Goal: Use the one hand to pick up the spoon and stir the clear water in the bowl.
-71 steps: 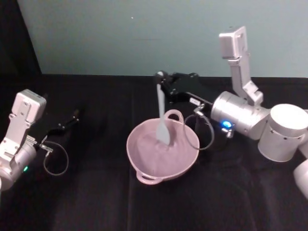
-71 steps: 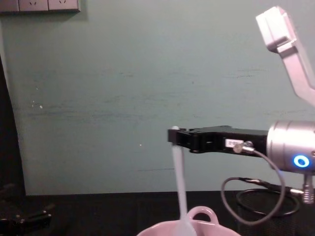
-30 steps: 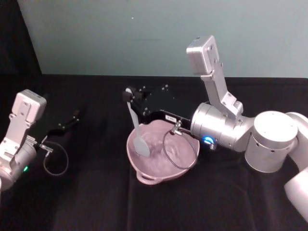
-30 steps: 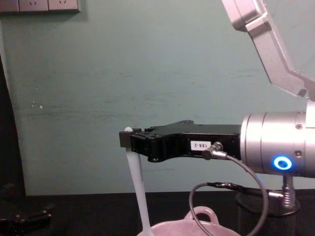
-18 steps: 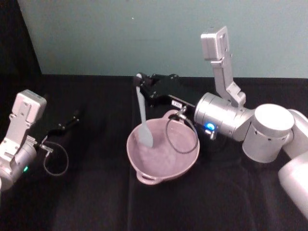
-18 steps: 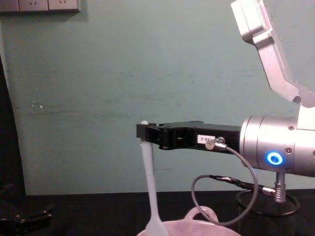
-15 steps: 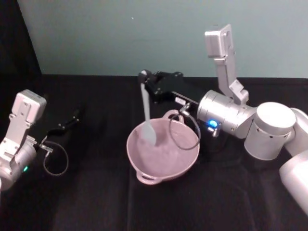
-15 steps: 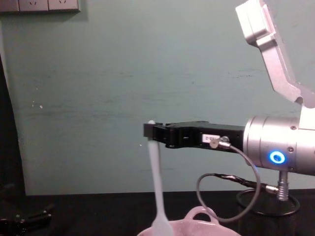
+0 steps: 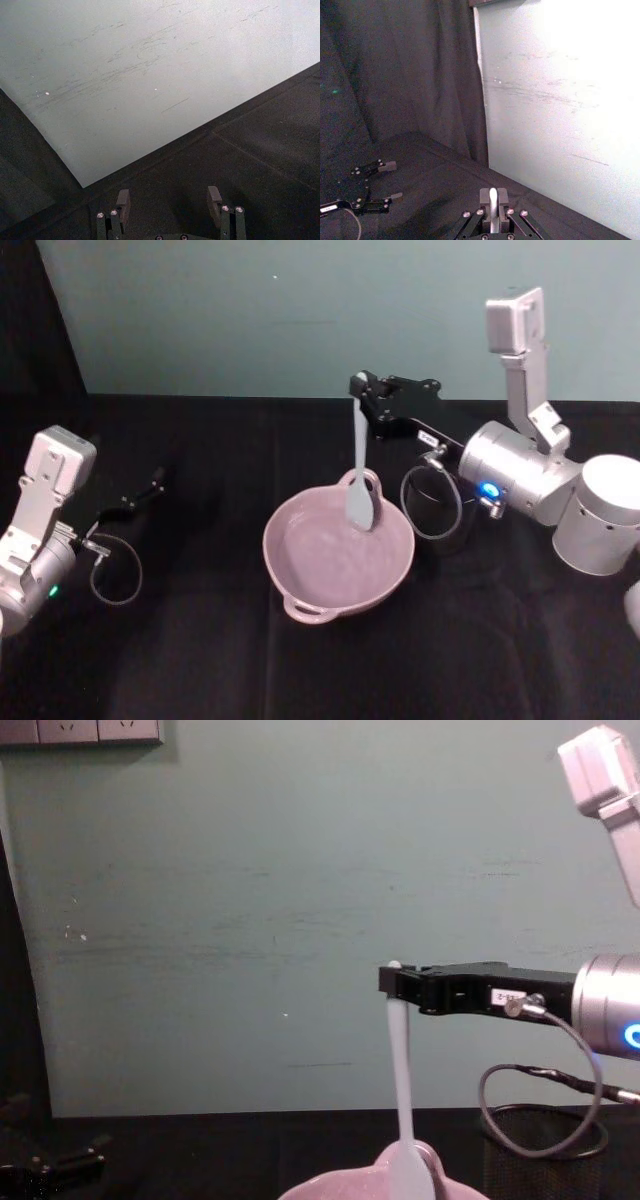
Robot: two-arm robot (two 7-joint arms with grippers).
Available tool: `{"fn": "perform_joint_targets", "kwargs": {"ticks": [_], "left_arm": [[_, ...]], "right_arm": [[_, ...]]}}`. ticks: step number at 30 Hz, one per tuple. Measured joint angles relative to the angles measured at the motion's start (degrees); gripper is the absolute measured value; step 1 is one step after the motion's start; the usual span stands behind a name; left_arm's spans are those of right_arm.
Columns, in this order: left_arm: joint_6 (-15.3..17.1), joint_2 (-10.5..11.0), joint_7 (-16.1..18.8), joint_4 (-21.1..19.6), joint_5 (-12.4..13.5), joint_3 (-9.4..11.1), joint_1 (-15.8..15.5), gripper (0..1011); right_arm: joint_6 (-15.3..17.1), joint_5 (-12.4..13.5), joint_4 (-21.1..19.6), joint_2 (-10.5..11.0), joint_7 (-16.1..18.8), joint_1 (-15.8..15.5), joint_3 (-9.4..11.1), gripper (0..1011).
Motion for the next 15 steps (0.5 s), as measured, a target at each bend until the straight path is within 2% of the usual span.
{"fn": "perform_joint_targets", "kwargs": {"ticks": [8,15], "left_arm": [[0.0,0.0,0.0,0.0,0.0,0.0,0.0,1011],[0.0,0.0,0.0,0.0,0.0,0.0,0.0,1011]], "right_arm": [[0.9,-0.37,-3.24,1.49,-0.36,-2.14,0.97,96],[2.53,-1.33,-7.46,2.57,-0.26,-4.25,-0.13,96]]}}
